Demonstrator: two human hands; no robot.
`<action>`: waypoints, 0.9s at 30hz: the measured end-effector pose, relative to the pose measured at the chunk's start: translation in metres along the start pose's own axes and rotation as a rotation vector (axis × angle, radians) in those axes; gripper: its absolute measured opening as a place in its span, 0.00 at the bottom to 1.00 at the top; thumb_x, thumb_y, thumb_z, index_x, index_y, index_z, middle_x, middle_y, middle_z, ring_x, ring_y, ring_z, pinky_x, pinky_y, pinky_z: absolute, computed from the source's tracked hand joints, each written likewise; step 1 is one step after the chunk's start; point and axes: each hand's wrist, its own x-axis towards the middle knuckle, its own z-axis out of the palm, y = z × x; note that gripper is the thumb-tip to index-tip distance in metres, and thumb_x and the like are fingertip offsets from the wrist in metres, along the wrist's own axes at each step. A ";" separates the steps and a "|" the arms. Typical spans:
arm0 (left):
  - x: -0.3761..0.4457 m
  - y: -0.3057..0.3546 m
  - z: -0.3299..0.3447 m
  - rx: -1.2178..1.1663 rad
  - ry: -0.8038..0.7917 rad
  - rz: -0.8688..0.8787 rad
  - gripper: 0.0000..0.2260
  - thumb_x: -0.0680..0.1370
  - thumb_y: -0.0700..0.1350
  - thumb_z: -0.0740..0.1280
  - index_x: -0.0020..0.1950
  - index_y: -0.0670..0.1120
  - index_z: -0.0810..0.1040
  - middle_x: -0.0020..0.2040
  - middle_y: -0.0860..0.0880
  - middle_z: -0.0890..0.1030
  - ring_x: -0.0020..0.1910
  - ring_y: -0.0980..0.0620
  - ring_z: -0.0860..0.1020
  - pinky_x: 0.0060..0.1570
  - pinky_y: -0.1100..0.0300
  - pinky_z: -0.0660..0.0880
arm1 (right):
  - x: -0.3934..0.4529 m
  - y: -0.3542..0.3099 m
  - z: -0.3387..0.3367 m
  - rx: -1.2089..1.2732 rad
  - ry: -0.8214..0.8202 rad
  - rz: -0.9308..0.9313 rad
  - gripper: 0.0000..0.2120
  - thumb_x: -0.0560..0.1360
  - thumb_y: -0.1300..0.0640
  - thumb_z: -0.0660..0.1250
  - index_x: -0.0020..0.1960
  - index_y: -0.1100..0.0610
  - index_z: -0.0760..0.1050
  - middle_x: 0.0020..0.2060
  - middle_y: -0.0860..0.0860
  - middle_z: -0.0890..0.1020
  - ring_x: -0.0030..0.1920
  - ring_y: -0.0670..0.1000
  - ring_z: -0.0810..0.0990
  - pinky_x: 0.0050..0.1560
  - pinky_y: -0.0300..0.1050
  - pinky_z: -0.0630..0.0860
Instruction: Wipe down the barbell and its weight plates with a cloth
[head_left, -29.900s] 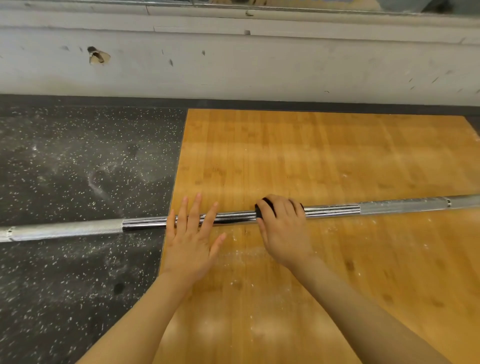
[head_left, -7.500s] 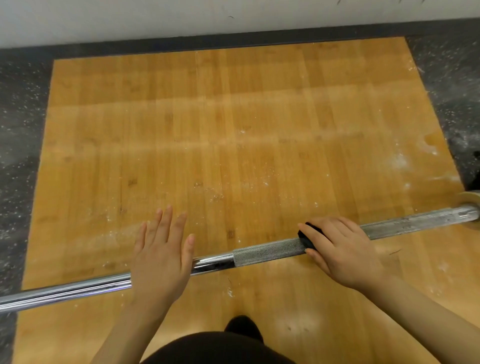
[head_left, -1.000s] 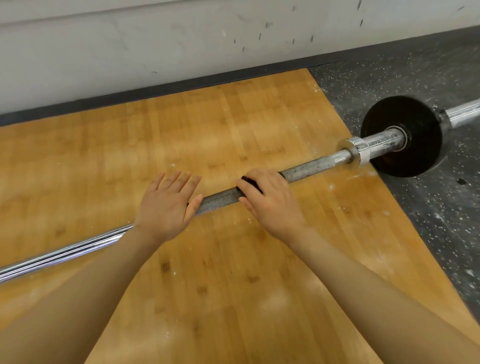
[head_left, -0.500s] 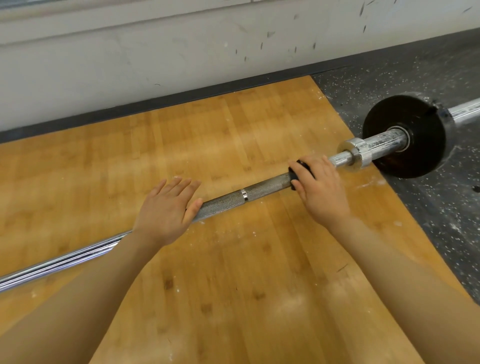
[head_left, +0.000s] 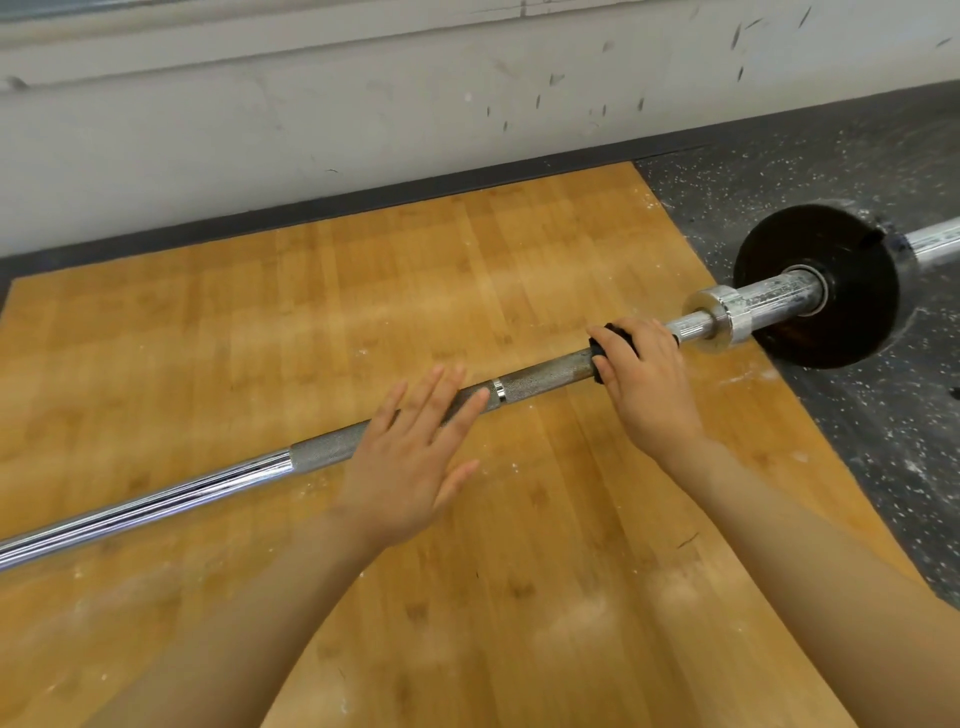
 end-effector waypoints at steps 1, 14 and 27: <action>-0.001 0.001 0.003 0.020 -0.007 0.025 0.27 0.83 0.59 0.45 0.79 0.48 0.56 0.79 0.43 0.55 0.78 0.44 0.54 0.74 0.44 0.54 | 0.000 0.000 0.000 -0.003 -0.003 -0.001 0.16 0.79 0.62 0.64 0.65 0.63 0.75 0.58 0.63 0.76 0.60 0.64 0.73 0.64 0.66 0.67; 0.006 -0.017 0.018 0.088 0.010 0.080 0.29 0.82 0.60 0.47 0.78 0.44 0.59 0.78 0.44 0.57 0.77 0.45 0.56 0.74 0.49 0.55 | 0.019 -0.011 -0.011 0.070 -0.139 0.128 0.18 0.82 0.59 0.59 0.69 0.64 0.70 0.63 0.61 0.71 0.62 0.60 0.69 0.57 0.59 0.74; 0.031 -0.042 0.018 0.041 0.051 0.038 0.28 0.82 0.59 0.46 0.78 0.44 0.57 0.78 0.44 0.58 0.77 0.44 0.58 0.73 0.49 0.60 | 0.032 -0.034 -0.029 0.040 -0.028 0.041 0.18 0.80 0.63 0.62 0.70 0.65 0.69 0.63 0.61 0.72 0.59 0.60 0.72 0.56 0.47 0.73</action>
